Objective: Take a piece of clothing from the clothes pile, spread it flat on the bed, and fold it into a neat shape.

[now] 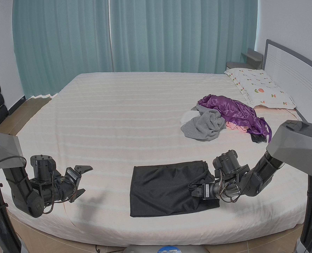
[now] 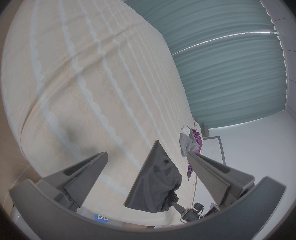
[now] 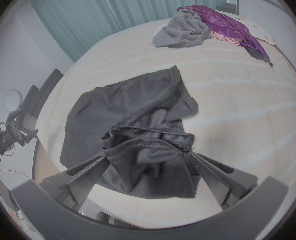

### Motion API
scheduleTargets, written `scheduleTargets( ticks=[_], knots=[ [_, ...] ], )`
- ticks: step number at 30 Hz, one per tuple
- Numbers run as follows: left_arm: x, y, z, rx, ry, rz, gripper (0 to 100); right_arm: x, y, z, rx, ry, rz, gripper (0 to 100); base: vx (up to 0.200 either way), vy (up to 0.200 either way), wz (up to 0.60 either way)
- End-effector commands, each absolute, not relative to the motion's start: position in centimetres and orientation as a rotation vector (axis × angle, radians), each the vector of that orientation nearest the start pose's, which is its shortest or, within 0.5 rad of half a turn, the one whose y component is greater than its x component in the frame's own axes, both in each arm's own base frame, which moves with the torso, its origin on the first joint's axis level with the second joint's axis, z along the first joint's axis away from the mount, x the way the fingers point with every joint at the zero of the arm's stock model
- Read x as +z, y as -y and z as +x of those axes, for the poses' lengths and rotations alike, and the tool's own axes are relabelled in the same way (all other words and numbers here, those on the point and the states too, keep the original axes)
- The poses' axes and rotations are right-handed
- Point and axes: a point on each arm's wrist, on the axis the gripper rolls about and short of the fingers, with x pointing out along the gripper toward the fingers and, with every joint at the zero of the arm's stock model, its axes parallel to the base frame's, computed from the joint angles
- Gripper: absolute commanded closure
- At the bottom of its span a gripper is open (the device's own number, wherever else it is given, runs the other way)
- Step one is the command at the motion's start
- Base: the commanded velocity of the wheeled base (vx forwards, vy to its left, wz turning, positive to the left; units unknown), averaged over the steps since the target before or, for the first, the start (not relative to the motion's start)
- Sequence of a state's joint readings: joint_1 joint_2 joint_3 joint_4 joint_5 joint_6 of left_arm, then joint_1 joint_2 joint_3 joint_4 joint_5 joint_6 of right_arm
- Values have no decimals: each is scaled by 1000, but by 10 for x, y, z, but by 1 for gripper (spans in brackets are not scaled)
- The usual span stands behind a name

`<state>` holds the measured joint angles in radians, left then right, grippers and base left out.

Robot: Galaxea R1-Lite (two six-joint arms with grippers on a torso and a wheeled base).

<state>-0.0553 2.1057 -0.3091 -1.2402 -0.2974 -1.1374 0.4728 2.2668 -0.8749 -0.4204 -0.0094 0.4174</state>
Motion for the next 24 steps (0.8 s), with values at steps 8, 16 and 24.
scheduleTargets(
  ticks=[8, 16, 24],
  knots=[
    [17, 22, 273, 11, -695, -1163, 0, 5, -105, 285, 143, -1049, 110, 0, 0, 0, 0],
    [17, 22, 273, 13, -694, -1163, 0, 22, -81, 270, 175, -1020, 152, 0, 0, 0, 0],
    [17, 22, 273, 12, -692, -1163, 0, 18, -126, 292, 317, -913, 260, 0, 0, 0, 0]
  ],
)
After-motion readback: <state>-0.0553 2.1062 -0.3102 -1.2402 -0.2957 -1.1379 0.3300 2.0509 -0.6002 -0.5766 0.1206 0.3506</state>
